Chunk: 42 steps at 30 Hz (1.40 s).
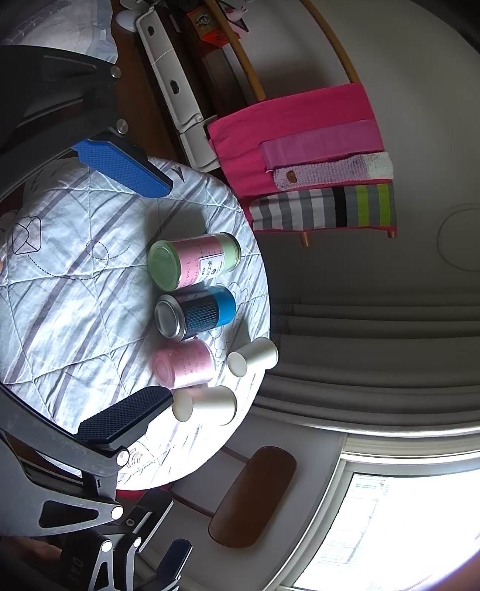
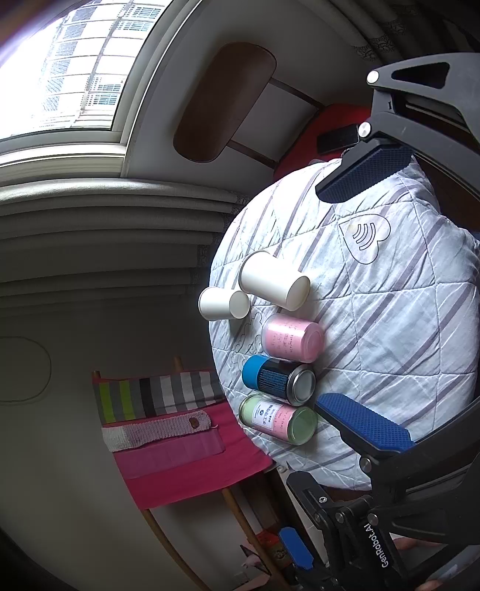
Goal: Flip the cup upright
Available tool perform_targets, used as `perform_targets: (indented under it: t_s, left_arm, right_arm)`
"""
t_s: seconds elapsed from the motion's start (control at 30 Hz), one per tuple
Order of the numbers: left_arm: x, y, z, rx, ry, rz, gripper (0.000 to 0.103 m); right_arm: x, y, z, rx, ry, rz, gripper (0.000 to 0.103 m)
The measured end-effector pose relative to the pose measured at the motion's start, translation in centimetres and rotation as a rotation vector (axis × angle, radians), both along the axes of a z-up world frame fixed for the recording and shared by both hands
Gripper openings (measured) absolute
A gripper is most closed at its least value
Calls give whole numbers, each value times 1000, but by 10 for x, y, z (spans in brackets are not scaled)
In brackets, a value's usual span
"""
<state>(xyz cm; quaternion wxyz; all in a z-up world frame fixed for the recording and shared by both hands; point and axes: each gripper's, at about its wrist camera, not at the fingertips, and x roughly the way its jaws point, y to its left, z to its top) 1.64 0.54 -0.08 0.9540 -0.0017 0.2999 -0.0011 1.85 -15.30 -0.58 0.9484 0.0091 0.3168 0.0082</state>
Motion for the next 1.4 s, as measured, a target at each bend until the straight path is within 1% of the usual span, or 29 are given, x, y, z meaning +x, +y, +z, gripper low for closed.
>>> perform_targets:
  t_s: [0.4, 0.6, 1.0, 1.4]
  left_arm:
    - [1, 1, -3, -7, -3, -11, 103]
    - [1, 0, -3, -3, -11, -7, 103]
    - [4, 1, -8, 21, 21, -1, 103]
    - [5, -2, -10, 32, 29, -12, 103]
  right_arm:
    - [2, 0, 0, 2, 4, 2, 103]
    - [0, 0, 3, -1, -25, -2, 103]
    - [6, 5, 1, -31, -32, -5, 103]
    - [5, 12, 2, -57, -41, -5, 103]
